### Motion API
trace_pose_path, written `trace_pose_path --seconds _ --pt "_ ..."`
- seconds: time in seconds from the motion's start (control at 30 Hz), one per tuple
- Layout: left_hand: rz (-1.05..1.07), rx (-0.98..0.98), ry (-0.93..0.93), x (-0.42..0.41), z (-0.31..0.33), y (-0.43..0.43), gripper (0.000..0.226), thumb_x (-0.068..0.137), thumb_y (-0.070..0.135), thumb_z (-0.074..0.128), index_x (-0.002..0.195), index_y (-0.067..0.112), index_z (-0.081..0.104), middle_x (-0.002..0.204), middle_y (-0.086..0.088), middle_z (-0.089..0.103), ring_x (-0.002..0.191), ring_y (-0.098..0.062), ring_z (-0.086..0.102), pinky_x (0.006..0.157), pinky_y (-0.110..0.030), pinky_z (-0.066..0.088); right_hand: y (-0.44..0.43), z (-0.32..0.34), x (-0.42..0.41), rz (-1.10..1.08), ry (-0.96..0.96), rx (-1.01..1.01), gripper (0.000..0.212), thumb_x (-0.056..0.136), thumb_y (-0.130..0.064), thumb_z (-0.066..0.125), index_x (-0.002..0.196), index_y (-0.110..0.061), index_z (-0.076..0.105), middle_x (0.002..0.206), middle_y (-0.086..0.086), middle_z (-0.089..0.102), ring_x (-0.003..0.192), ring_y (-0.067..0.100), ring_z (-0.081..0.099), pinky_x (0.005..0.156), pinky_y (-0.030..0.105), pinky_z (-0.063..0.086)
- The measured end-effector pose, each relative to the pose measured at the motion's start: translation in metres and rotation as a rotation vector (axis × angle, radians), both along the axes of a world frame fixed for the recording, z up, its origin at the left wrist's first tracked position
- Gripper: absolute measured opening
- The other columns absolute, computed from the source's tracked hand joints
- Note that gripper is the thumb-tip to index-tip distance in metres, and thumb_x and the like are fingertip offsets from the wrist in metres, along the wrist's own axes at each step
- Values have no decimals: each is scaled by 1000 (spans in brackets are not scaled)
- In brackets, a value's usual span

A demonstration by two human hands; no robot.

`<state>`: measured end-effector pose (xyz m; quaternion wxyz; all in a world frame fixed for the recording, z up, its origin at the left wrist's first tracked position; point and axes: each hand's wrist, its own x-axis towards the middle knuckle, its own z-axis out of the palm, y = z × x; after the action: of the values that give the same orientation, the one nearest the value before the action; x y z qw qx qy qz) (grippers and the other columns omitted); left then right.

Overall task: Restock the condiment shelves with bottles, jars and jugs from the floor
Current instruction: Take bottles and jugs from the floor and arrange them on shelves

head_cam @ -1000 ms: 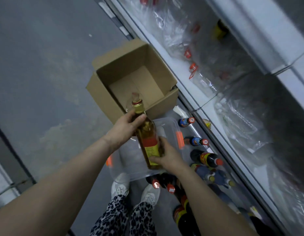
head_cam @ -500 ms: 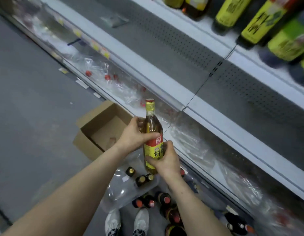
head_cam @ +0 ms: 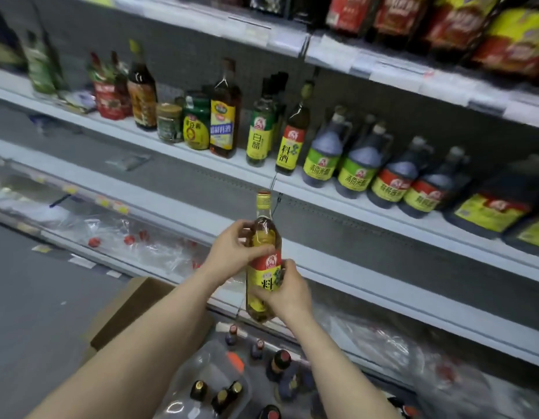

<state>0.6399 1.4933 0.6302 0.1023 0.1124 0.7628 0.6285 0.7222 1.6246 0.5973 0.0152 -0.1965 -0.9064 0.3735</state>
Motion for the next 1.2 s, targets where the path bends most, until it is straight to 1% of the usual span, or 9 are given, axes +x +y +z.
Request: trace_pose_path --seconds 0.17,0.33,0.43,0.57,0.67,0.77,0.97,1.1,1.2 --pt "-145 104 -9 0 43 11 62 72 15 87 126 11 58 117 -7 68 106 -25 68 94 -44 56 32 51 6 81 100 -221 45 74 -40 85 112 -29 62 102 -11 72 91 5 67 78 24 55" --pt "-282 205 -55 -9 72 17 55 82 6 76 133 9 54 121 -9 68 112 -26 66 80 -30 59 62 75 5 192 63 -487 49 80 -20 84 124 -24 63 107 -11 75 98 6 71 80 23 57" --pt "-342 236 -68 -21 83 25 53 83 7 74 133 13 56 121 -6 69 110 -23 67 81 -31 59 75 82 -8 219 44 -538 54 78 -15 85 126 -20 62 112 -6 75 102 11 71 83 29 59" --pt "-401 217 -61 -43 94 37 47 84 9 73 127 20 59 122 -5 69 111 -19 67 83 -29 57 89 89 -36 248 52 -526 55 76 -13 87 123 -20 59 113 0 73 100 14 72 81 34 60" --pt "-398 167 -38 -61 96 42 58 82 14 77 136 20 55 127 -4 66 118 -21 63 93 -34 55 96 89 -58 243 102 -487 53 75 -11 86 119 -24 59 110 1 72 100 15 71 82 35 61" --pt "-370 31 4 -77 93 43 67 80 19 81 139 24 51 122 1 68 115 -17 64 95 -42 53 102 92 -83 231 137 -458 55 76 -12 86 122 -19 57 111 2 71 101 16 69 84 37 61" --pt "-313 35 44 -114 89 51 53 84 9 76 129 28 55 125 -1 66 111 -23 66 91 -48 57 102 96 -132 187 202 -395 56 75 -7 86 121 -16 56 113 5 70 106 21 68 86 38 60" --pt "-315 16 74 -152 93 54 68 87 14 74 146 29 43 129 -2 61 112 -22 65 85 -39 60 96 106 -167 135 292 -270 55 74 -14 87 119 -22 57 108 -7 69 100 11 66 79 15 54" --pt "-351 -15 121 -179 101 56 72 91 15 69 151 33 34 131 -1 61 123 -17 58 93 -37 56 91 116 -190 79 335 -202 61 76 -16 87 129 -14 57 116 2 70 107 18 66 93 35 54"
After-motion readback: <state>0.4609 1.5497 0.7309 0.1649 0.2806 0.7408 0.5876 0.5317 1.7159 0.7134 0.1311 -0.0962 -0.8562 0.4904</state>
